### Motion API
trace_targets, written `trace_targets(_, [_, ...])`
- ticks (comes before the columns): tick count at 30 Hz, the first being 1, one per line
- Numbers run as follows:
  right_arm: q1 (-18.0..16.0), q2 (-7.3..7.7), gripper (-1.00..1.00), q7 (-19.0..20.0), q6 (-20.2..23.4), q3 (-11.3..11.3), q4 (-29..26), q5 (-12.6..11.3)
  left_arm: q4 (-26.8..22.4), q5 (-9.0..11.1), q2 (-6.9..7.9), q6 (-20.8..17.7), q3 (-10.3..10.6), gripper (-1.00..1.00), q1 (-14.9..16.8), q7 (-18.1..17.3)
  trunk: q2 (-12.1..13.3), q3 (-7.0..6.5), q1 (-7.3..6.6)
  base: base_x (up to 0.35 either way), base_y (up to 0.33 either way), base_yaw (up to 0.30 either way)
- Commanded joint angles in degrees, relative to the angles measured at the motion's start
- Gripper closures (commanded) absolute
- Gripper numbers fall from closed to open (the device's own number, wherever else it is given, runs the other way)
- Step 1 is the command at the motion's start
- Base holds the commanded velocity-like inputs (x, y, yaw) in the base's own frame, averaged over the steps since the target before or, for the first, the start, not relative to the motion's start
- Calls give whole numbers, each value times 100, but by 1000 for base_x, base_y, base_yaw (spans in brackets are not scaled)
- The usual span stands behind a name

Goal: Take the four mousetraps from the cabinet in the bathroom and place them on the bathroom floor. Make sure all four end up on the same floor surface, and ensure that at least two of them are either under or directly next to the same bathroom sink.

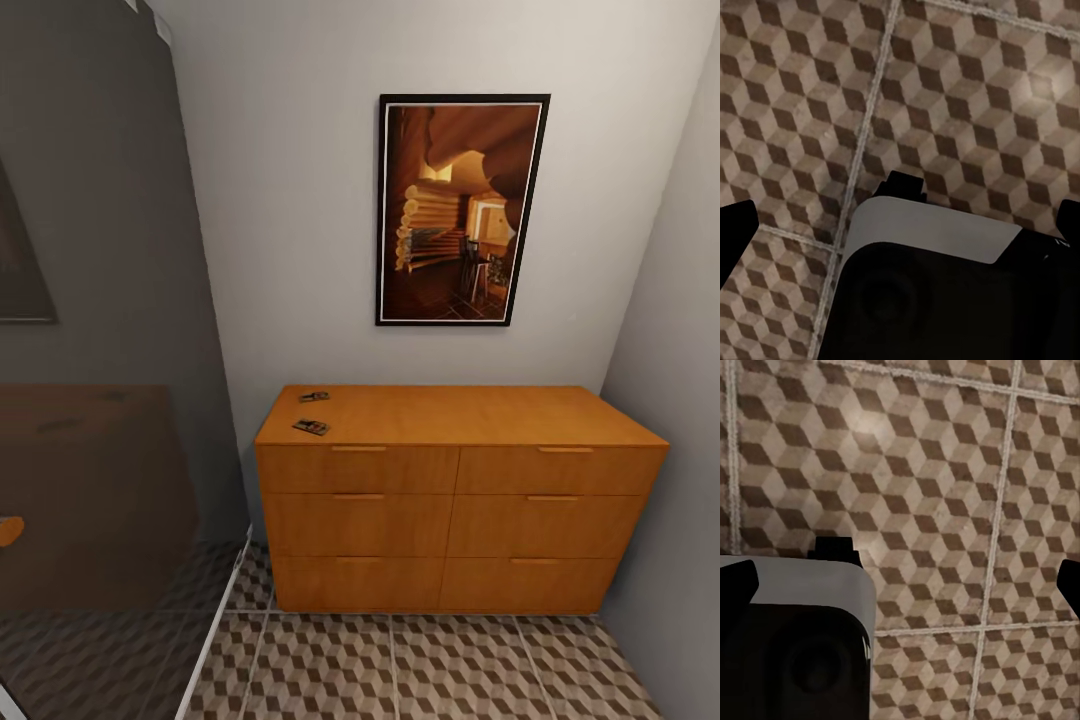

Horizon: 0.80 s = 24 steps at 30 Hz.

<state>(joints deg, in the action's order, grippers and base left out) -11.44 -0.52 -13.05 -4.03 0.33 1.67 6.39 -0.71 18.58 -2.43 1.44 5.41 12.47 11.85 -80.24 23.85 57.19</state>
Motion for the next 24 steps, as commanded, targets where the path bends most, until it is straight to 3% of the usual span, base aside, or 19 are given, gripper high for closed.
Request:
trace_targets(1, [-8,-1,-100,-31,-17,-1,18,56,4,56,0,15,51,-100,3,18,-4,6,0,0,0,0])
trace_targets(24, [-8,10,-100,-68,22,-3,18,43,-6,30,17,19,68,-100,2,14,-4,6,0,0,0,0])
